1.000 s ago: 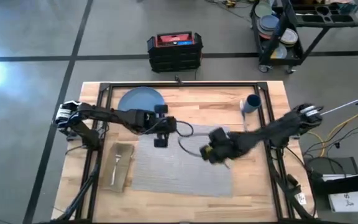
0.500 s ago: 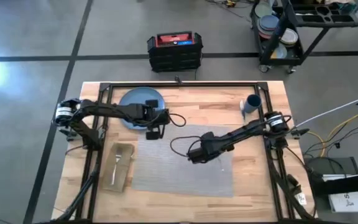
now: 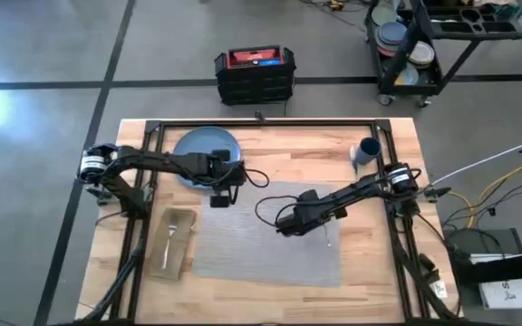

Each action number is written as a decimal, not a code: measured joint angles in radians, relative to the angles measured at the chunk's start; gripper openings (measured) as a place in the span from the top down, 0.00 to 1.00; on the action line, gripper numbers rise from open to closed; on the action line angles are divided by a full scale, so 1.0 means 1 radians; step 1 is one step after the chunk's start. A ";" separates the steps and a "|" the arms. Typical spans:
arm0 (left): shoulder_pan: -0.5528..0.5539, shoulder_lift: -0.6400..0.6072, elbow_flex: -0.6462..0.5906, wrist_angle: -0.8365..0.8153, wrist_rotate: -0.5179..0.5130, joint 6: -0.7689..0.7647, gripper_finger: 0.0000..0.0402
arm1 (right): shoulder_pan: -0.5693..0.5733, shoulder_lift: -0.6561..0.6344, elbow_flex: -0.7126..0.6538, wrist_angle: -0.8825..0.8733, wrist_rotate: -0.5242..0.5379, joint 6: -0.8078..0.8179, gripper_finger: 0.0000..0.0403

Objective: Set table place
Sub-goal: Put the silver spoon to the right of the gray table mat, then put the silver table knife to the left of the silver spoon on the gray table mat

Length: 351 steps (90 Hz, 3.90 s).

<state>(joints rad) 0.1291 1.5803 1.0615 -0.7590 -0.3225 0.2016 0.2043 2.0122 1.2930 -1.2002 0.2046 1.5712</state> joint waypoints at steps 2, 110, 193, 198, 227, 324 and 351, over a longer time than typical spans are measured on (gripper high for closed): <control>0.000 0.000 0.000 -0.001 0.000 0.000 0.95 | 0.001 0.001 0.000 -0.008 0.000 0.003 0.98; 0.000 -0.001 0.000 -0.010 0.001 0.024 0.95 | 0.080 -0.010 -0.008 0.009 0.015 0.156 0.73; -0.002 0.001 -0.024 0.154 0.497 0.026 0.95 | 0.040 -0.225 0.086 -0.194 0.345 0.137 1.00; -0.002 0.002 -0.031 0.168 0.497 0.025 0.95 | -0.004 -0.232 0.065 -0.208 0.331 0.105 1.00; -0.002 0.002 -0.071 0.179 0.497 -0.001 0.95 | -0.279 -0.261 -0.158 -0.201 0.230 -0.091 1.00; -0.002 0.003 -0.075 0.221 0.497 -0.001 0.95 | -0.514 -0.382 -0.520 0.083 0.112 -0.081 1.00; -0.002 0.003 -0.076 0.219 0.496 -0.001 0.95 | -0.565 -0.334 -0.510 0.193 0.143 -0.172 1.00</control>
<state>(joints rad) 0.1269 1.5829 0.9852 -0.5396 0.1738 0.2008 -0.3607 1.6780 0.7826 -1.0071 0.3478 1.3995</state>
